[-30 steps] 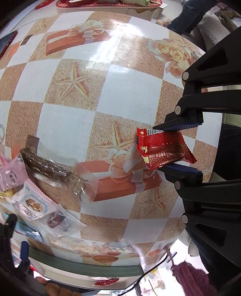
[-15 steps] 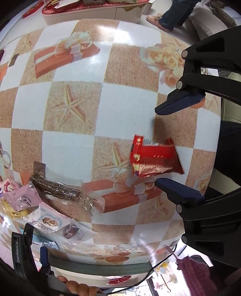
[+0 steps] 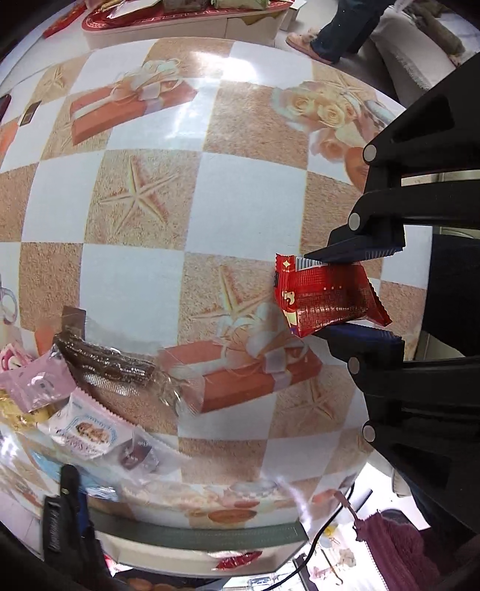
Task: Organize snacks
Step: 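Grasp the blue wrapped candy with left tool while right holds red packet, then carry the blue candy and red packet into the white box and release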
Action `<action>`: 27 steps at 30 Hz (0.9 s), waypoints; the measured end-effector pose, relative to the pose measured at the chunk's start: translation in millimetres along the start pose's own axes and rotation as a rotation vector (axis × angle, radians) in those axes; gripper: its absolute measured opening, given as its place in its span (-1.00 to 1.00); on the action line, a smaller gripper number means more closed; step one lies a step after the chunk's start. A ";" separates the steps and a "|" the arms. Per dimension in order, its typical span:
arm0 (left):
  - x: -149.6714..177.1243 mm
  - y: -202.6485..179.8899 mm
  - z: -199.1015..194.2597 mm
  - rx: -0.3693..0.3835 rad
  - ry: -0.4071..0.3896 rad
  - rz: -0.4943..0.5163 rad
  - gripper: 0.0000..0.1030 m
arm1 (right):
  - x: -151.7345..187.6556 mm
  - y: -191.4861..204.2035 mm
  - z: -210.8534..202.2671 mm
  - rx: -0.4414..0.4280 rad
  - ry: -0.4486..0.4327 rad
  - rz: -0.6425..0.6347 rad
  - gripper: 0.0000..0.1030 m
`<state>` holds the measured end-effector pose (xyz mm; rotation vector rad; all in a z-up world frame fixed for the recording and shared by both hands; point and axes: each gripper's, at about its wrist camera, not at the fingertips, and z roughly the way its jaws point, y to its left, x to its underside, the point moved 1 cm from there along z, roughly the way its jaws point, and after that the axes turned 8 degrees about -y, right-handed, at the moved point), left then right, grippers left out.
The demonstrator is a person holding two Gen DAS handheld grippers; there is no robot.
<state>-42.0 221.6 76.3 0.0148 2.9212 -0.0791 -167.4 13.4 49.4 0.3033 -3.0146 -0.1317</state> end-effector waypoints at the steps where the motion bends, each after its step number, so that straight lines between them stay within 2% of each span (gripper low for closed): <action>1: 5.9 -0.7 -5.5 0.004 -0.006 0.007 -0.51 | 1.5 -0.7 -2.5 -0.008 -0.001 0.003 -0.40; 5: 38.1 -4.6 -35.4 0.040 -0.034 0.025 -0.51 | 7.1 2.8 -9.0 -0.031 0.001 0.009 -0.40; 8: 59.5 0.9 -55.5 0.065 -0.055 0.000 -0.51 | 7.9 15.7 -14.6 -0.039 -0.006 -0.016 -0.40; 12: 76.0 14.0 -81.1 0.052 -0.090 -0.037 -0.51 | -1.1 39.6 -23.4 -0.050 -0.024 -0.074 -0.40; 15: 86.6 35.7 -94.1 0.041 -0.112 -0.089 -0.51 | -12.7 64.7 -33.4 -0.059 -0.041 -0.137 -0.40; 20: 100.1 94.8 -111.6 -0.017 -0.147 -0.211 -0.51 | -36.5 117.9 -44.7 -0.079 -0.066 -0.270 -0.40; 27: 126.3 154.6 -108.0 -0.072 -0.127 -0.345 -0.51 | -71.3 202.5 -57.3 -0.131 -0.082 -0.436 -0.40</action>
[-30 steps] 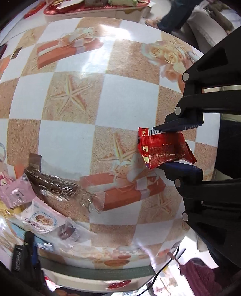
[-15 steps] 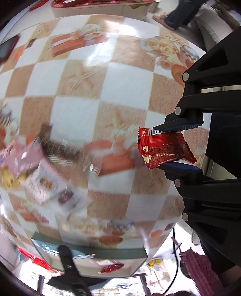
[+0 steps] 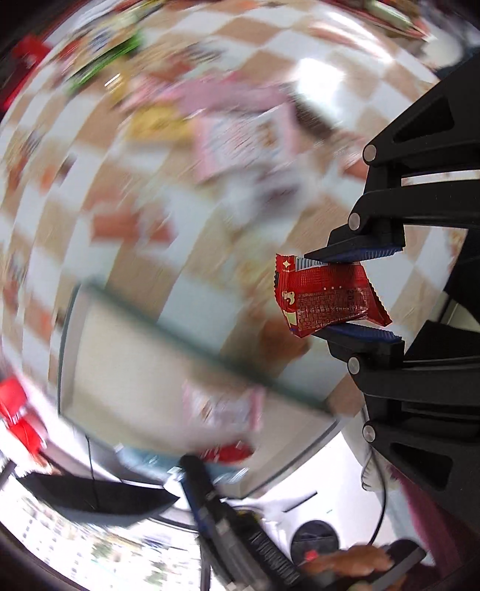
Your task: Organize snacks
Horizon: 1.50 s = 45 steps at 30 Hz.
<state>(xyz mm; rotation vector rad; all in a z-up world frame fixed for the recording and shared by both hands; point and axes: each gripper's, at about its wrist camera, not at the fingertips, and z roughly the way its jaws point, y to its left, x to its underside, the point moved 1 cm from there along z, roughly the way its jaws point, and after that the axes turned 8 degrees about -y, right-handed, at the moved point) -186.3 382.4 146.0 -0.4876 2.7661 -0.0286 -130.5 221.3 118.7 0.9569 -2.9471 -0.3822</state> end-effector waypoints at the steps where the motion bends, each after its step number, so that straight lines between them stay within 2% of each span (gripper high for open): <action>1: 2.8 6.2 2.4 -0.008 0.007 -0.010 -0.51 | -8.7 8.4 0.8 -0.007 -0.001 -0.014 -0.40; 7: 17.5 22.2 16.6 -0.018 0.062 -0.014 -0.49 | -53.9 50.3 13.3 -0.052 0.006 -0.044 -0.40; 9: 20.9 21.2 20.2 -0.042 0.079 0.004 -0.30 | -62.8 57.5 21.2 -0.079 0.026 -0.026 -0.37; 10: 22.8 19.8 20.6 -0.046 0.083 0.016 -0.03 | -65.0 58.0 24.9 -0.088 0.043 -0.012 -0.04; 11: 24.2 20.3 18.5 -0.049 0.082 0.022 0.25 | -65.9 56.4 26.6 -0.086 0.046 -0.002 0.65; 12: 25.0 19.2 15.7 -0.050 0.073 0.027 0.35 | -64.4 54.1 27.3 -0.076 0.041 0.008 0.89; 13: 25.5 18.3 12.1 -0.050 0.061 0.031 0.47 | -61.9 47.6 21.8 -0.061 0.018 0.018 0.99; 16: 26.1 14.6 5.5 -0.041 0.063 0.047 0.52 | -53.5 22.4 9.4 -0.013 0.011 0.057 0.99; 17: 25.6 12.6 3.5 -0.031 0.067 0.053 0.52 | -46.9 2.4 -1.5 0.038 0.001 0.095 0.99; 19: 23.9 5.5 -3.1 -0.025 0.060 0.072 0.52 | -32.5 -26.5 -24.5 0.081 -0.045 0.185 0.99; 22: 18.4 -11.2 -15.9 -0.014 0.042 0.119 0.52 | -8.8 -91.3 -82.1 0.121 -0.180 0.403 0.99; 23: 15.6 -19.8 -21.1 -0.006 0.035 0.142 0.52 | 7.1 -116.4 -111.3 0.136 -0.251 0.485 0.99; 24: 12.2 -28.6 -25.2 0.003 0.028 0.163 0.52 | 9.3 -126.9 -126.8 0.145 -0.292 0.530 0.99; 27: 3.3 -59.8 -36.8 0.035 0.010 0.236 0.52 | 45.5 -166.2 -189.2 0.185 -0.443 0.661 0.99; 29: -2.3 -85.2 -43.2 0.053 0.001 0.296 0.52 | 74.5 -188.9 -230.7 0.241 -0.541 0.739 0.99; 32: -7.2 -117.6 -49.9 0.078 -0.013 0.364 0.52 | 112.3 -214.0 -276.2 0.306 -0.640 0.849 0.99; 36: -9.0 -159.5 -56.0 0.104 -0.022 0.450 0.52 | 155.2 -244.0 -327.3 0.379 -0.719 0.973 0.99; 40: -4.9 -187.0 -56.5 0.111 -0.014 0.519 0.52 | 187.0 -272.3 -364.8 0.388 -0.765 1.056 0.99; 45: 3.4 -206.4 -53.9 0.098 0.005 0.575 0.52 | 205.4 -283.0 -399.4 0.461 -0.816 1.083 0.99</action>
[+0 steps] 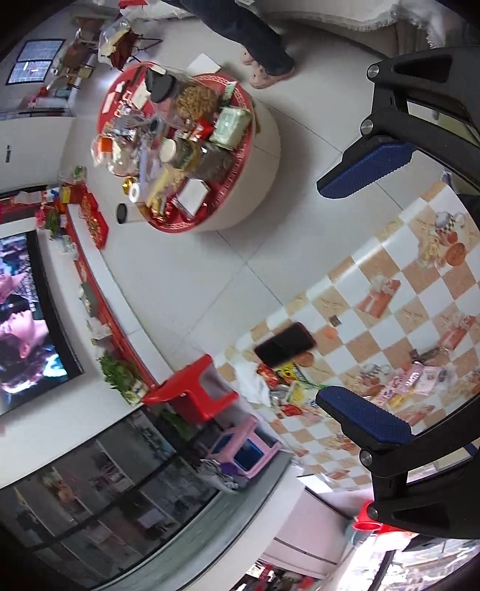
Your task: Organize snacks
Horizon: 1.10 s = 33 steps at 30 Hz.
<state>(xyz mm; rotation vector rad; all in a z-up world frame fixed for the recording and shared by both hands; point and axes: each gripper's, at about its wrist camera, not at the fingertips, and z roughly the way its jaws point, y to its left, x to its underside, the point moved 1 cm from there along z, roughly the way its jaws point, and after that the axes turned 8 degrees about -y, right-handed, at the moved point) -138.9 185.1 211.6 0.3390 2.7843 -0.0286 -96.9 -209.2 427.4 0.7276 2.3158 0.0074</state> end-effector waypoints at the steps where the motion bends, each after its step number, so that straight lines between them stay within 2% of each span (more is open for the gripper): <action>1: 0.0 -2.2 0.4 -0.002 0.004 0.006 0.52 | -3.2 -1.9 -3.9 0.010 -0.016 -0.001 0.99; 6: -0.1 -7.3 0.8 -0.014 0.017 0.012 0.52 | -5.5 -8.0 -9.1 0.015 -0.054 0.001 0.99; 9: -0.4 -10.1 2.6 -0.017 0.028 0.019 0.52 | -8.0 -10.5 -0.1 0.011 -0.043 0.001 0.99; 11: 0.8 -13.7 5.7 -0.020 0.044 0.038 0.52 | -10.0 -14.3 14.9 0.009 0.006 -0.001 0.99; 13: 2.5 -18.6 8.9 -0.029 0.060 0.076 0.52 | -1.6 -14.7 35.0 -0.014 0.104 -0.011 0.99; 16: 7.3 -30.3 16.4 -0.033 0.097 0.147 0.52 | 35.4 -7.3 56.5 -0.061 0.240 -0.029 0.99; 18: 9.4 -38.2 20.8 -0.024 0.114 0.178 0.52 | 82.9 2.1 77.2 -0.140 0.399 -0.024 0.99; 19: 9.6 -41.7 21.6 -0.023 0.117 0.192 0.52 | 99.4 2.5 82.8 -0.165 0.447 -0.006 0.99; 20: 9.6 -44.7 22.1 -0.024 0.117 0.205 0.52 | 129.9 2.7 92.3 -0.190 0.527 0.039 0.99; 23: 10.1 -51.4 25.5 -0.017 0.125 0.234 0.52 | 208.7 7.0 112.7 -0.233 0.765 0.121 0.99; 24: 10.7 -52.5 27.4 -0.018 0.131 0.241 0.52 | 233.8 10.0 119.0 -0.245 0.873 0.122 0.99; 26: 11.8 -53.4 31.1 -0.020 0.146 0.247 0.52 | 261.8 12.9 124.4 -0.240 0.993 0.099 0.99; 28: 14.4 -54.3 35.1 -0.025 0.162 0.253 0.52 | 266.9 11.3 125.3 -0.244 1.006 0.113 0.99; 33: 15.4 -52.6 38.2 -0.024 0.173 0.238 0.52 | 260.1 -5.1 124.3 -0.213 0.964 0.169 0.99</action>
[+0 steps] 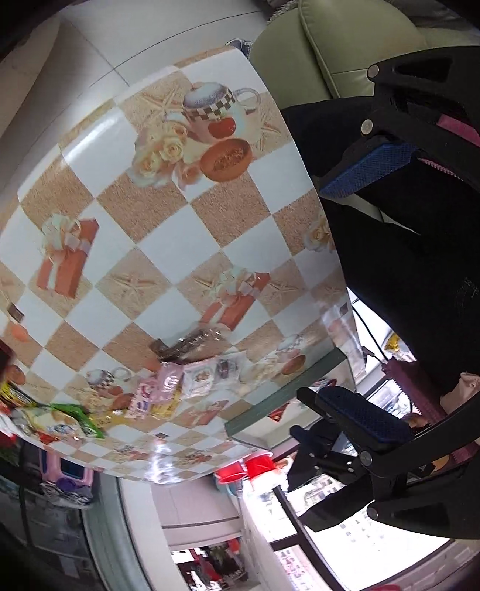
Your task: Organize snacks
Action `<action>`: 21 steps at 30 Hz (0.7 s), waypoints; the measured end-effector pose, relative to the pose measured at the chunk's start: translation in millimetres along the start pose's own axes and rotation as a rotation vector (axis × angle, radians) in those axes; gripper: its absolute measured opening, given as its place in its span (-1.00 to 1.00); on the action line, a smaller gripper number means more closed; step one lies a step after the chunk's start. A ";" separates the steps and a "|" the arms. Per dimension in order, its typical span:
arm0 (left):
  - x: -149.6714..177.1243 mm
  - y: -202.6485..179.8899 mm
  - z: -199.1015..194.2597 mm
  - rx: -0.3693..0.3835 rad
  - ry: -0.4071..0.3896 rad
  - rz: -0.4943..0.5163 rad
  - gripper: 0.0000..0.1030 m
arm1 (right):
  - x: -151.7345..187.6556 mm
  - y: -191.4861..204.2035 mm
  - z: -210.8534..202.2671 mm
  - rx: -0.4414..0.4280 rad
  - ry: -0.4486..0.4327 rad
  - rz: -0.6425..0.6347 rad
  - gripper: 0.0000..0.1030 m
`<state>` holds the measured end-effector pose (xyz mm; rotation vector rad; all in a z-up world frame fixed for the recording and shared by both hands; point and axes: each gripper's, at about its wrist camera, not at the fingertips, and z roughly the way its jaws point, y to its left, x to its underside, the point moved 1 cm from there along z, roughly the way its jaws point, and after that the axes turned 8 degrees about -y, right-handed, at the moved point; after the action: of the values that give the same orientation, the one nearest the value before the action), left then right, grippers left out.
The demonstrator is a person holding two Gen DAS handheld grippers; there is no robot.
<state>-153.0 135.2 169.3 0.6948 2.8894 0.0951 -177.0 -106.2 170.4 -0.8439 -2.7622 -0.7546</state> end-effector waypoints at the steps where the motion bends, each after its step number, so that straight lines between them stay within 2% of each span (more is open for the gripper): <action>1: -0.6 0.8 -0.1 0.000 0.000 -0.005 0.52 | -3.4 -0.8 -2.4 0.000 -0.002 0.013 0.99; 7: -2.9 -1.8 -0.5 0.002 -0.004 0.008 0.52 | -11.4 -1.1 -7.6 -0.006 0.003 0.029 0.99; 21: 0.5 -1.9 -0.2 0.006 -0.001 0.001 0.52 | -6.7 -5.8 -8.2 -0.009 0.001 0.045 0.99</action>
<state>-154.3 133.7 169.3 0.6974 2.8897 0.0869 -174.7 -117.7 173.1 -0.9036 -2.7309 -0.7601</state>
